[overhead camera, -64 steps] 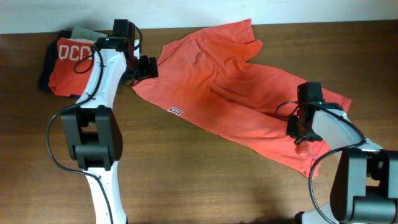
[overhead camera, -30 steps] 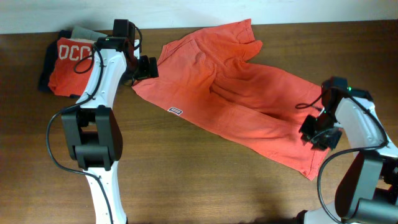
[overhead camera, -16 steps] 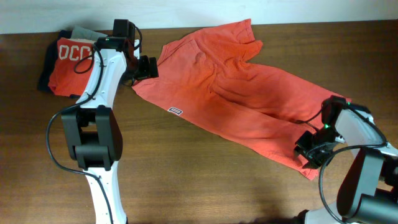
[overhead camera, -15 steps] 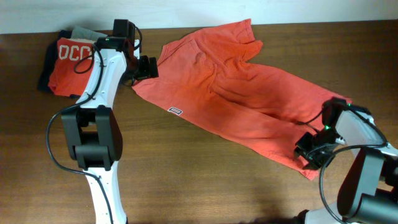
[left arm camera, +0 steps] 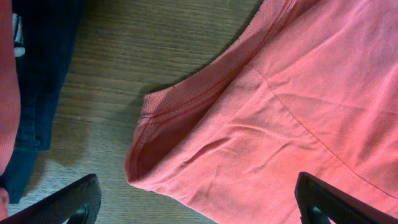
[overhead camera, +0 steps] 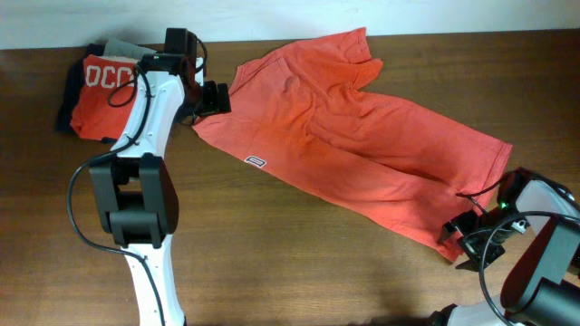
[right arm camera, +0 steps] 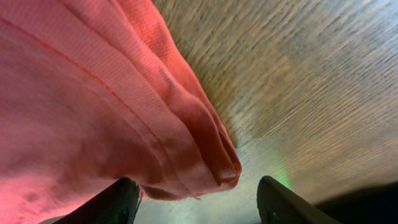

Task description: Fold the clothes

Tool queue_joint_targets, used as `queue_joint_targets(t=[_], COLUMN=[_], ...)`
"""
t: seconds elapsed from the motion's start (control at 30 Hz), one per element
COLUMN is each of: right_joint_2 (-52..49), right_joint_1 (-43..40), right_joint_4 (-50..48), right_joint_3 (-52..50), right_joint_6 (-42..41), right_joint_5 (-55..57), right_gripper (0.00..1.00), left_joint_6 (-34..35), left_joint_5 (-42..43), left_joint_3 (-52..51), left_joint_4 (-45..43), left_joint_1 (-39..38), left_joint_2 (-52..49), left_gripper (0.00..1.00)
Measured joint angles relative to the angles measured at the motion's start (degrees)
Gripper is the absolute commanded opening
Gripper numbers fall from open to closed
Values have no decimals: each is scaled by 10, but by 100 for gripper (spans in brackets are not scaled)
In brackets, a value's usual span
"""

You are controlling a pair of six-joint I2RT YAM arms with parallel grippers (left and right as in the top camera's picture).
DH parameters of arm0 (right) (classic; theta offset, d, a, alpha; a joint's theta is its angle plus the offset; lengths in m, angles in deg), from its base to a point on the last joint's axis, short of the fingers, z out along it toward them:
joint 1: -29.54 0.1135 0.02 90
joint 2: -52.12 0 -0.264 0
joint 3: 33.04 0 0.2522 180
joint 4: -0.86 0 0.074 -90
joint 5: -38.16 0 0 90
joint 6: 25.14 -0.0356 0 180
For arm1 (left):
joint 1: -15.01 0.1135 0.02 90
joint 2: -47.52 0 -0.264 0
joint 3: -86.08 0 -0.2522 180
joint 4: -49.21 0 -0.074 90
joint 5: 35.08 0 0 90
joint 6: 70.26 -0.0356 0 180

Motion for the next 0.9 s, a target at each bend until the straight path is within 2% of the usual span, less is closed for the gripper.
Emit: queue_joint_targets(t=[0.23,0.9], right_joint_2=[0,7], right_joint_1=[0,-10], right_joint_4=[-34,-25], right_joint_3=[0,0], right_joint_6=[0,10], right_joint_5=[-2,-2], right_gripper=[67,66], left_joint_6=[0,0], left_joint_5=[0,0], left_joint_3=[0,0], left_joint_4=[0,0], left_joint_1=[0,0], left_joint_2=[0,0], left_gripper=[99,99])
